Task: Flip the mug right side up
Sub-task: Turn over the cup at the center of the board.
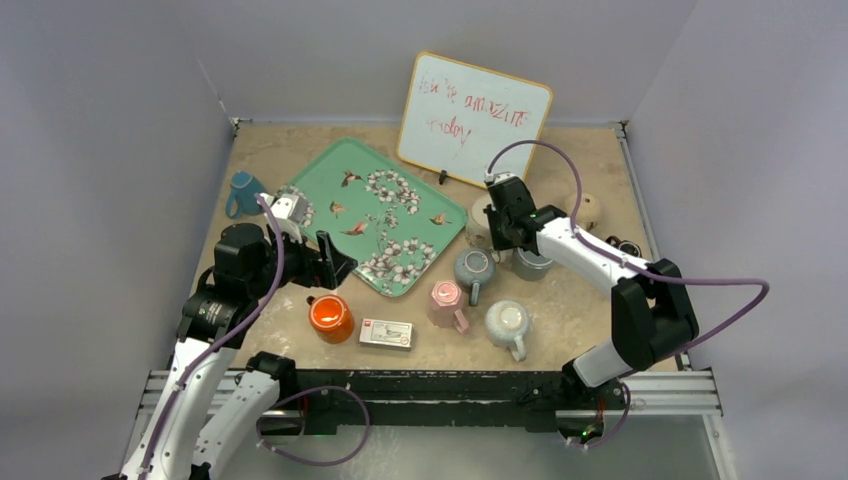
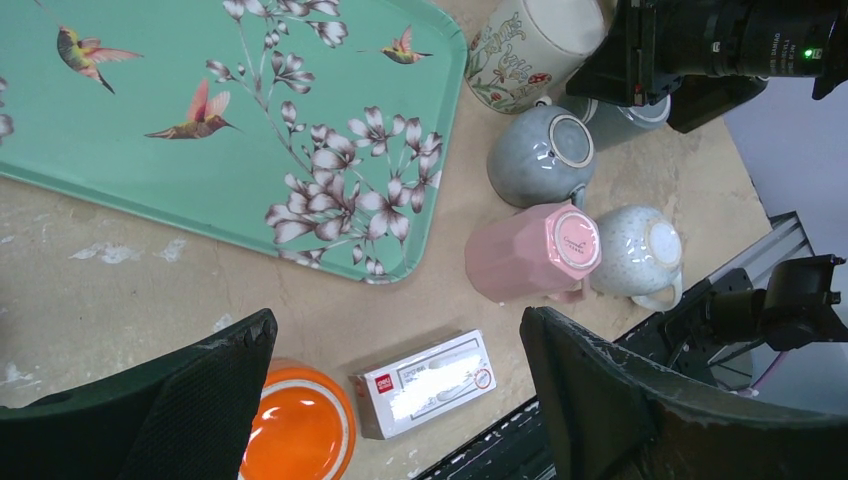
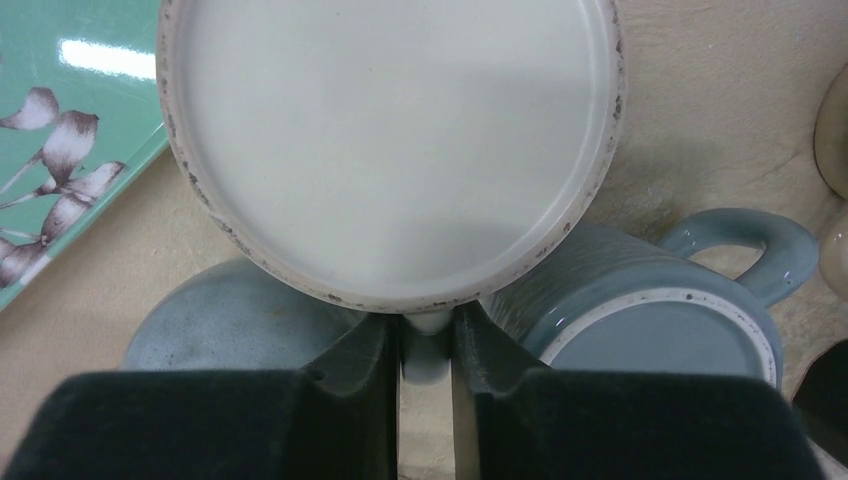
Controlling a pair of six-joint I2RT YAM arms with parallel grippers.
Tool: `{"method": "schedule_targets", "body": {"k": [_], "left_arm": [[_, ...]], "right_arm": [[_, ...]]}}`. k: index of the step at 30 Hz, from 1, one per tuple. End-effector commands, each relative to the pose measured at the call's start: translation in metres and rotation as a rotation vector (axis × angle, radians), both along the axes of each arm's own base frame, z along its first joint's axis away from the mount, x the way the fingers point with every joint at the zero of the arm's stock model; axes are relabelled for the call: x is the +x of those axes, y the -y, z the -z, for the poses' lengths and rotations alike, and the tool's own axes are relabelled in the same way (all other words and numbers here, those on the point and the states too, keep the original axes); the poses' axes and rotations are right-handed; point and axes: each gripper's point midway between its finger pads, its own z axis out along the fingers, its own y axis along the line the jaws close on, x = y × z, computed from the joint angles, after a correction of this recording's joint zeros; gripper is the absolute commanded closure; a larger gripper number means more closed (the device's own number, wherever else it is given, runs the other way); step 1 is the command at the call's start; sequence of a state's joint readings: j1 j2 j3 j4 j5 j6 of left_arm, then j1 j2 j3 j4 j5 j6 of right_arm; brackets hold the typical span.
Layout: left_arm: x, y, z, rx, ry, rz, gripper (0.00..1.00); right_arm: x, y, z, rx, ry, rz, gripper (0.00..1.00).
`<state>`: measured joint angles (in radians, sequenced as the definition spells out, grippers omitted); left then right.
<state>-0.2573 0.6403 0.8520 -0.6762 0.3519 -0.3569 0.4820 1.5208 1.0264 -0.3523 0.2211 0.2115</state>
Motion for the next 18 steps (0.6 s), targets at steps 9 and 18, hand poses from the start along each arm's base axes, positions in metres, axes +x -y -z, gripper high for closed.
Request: {"method": "schedule_targets", "body": {"k": [9, 18], "left_arm": [[0.004, -0.003, 0.0, -0.002, -0.001, -0.033, 0.12], [0.007, -0.007, 0.004, 0.009, -0.02, -0.058, 0.14]], "right_arm": [[0.023, 0.0, -0.048, 0.074, 0.181, 0.072, 1.0], [0.026, 0.0, -0.069, 0.139, 0.277, 0.109, 1.0]]}}
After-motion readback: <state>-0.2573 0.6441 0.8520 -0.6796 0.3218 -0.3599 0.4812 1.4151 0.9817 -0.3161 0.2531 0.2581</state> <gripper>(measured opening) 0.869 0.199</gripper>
